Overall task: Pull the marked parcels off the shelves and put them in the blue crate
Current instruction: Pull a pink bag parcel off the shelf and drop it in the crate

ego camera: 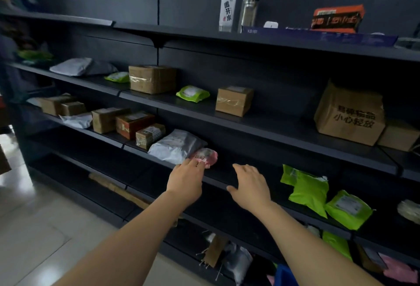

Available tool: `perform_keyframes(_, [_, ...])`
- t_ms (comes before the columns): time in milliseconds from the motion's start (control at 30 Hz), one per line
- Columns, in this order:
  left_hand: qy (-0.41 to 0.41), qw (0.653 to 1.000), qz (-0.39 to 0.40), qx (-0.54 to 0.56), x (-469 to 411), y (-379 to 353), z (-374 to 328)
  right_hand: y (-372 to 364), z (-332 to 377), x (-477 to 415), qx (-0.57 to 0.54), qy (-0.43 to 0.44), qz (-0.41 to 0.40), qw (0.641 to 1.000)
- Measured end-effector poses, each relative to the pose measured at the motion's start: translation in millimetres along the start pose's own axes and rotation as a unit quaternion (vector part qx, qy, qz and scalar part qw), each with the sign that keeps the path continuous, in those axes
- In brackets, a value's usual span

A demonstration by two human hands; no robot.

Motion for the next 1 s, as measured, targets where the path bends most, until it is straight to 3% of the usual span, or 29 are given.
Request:
perform_keyframes(567, [0.023, 0.995, 0.078, 0.060, -165.5, -112.1, 88.7, -106.6, -11.3, -194.8, -0.020, -0.039, 0.060, 0.997])
perform_keyframes(1000, [-0.015, 0.971, 0.226, 0.077, -289.2, -238.9, 120.3, -210.7, -36.1, -307.0, -0.093, -0.179, 0.135, 0.970])
Point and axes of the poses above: each hand's wrist, its own x-axis away from the middle knuckle, its own y-axis out of the back of the hand, z = x × y, the point moved 2 cm from there along -x, towards the middle knuckle, and after that the axes turned 3 degrees about -x, right-handed, at the moved point
